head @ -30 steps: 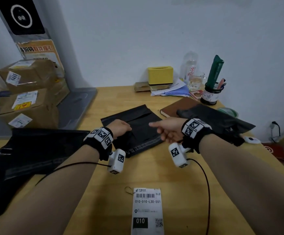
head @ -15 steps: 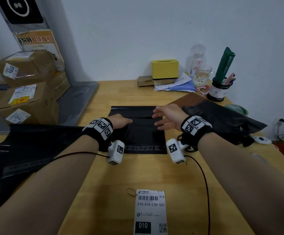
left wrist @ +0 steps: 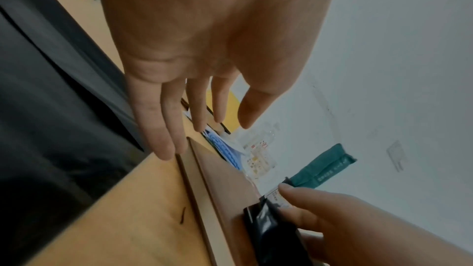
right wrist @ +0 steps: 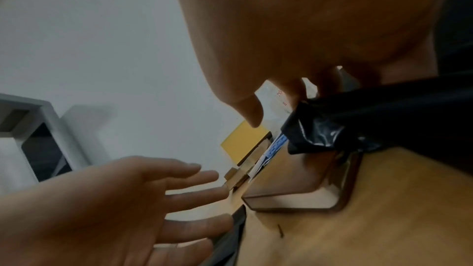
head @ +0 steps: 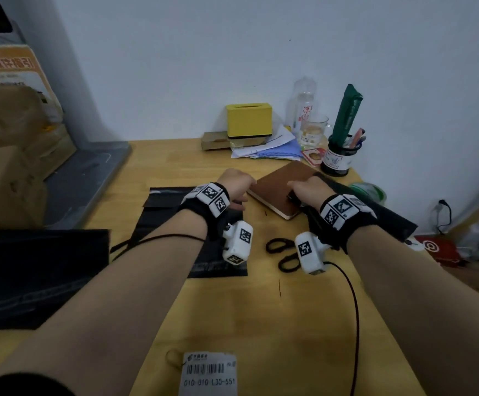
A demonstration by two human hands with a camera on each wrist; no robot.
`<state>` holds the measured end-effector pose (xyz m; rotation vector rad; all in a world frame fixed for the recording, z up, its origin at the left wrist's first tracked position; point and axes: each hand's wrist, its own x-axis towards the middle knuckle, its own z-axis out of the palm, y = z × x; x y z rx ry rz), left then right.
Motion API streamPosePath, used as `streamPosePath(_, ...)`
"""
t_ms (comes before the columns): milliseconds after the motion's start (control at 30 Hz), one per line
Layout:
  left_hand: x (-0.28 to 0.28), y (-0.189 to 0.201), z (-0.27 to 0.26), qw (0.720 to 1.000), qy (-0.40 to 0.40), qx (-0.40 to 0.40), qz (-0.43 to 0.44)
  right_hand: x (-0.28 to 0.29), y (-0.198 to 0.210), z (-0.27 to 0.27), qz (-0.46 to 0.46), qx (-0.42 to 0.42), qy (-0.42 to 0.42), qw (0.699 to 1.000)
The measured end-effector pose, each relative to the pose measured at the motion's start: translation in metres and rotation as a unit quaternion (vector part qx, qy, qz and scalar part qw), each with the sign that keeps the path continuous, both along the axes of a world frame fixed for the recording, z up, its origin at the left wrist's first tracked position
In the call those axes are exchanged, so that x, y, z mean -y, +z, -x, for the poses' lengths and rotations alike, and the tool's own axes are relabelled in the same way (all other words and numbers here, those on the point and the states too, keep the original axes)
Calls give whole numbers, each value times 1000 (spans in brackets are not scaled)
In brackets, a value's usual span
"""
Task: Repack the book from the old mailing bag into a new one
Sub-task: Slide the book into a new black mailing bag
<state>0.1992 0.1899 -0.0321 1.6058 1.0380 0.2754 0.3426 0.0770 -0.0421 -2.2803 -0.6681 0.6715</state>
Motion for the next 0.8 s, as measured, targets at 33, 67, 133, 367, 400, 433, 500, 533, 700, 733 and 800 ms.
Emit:
streamPosePath(33,0,-3,-6,1000,1,-4,6,-1,-4,-4,6,2,6,1000)
streamPosePath(67,-1,-6,-11,1000,2,-8,17,-2,-7,-7,13,6,12,1000)
streamPosePath(133,-2,-10,-19,999,6,-20,50,-3,-11,-12,28,16,18,999)
streamPosePath(367,-5,-18,-42,998,33,-1,53,-10,-21,-20,63,53,33,996)
streamPosePath(400,-4,-17,-43,999,30,-13,40,-9,-22,-20,66,61,32,995)
streamPosePath(433,-4,-15,-45,999,27,-31,30,-9,-23,-20,70,66,30,995)
streamPosePath(500,-2,-8,-43,998,8,-66,21,-7,-25,-21,66,68,29,995)
streamPosePath(533,0,-4,-42,996,-7,-77,34,-4,-25,-20,63,62,26,996)
streamPosePath(700,8,-2,-31,994,-3,-52,98,4,-18,-11,27,25,-3,999)
streamPosePath(733,7,-2,-25,995,19,-34,95,6,-17,-8,19,15,-3,1000)
streamPosePath(800,-2,4,-5,994,54,-5,93,9,-13,-4,7,1,4,1000)
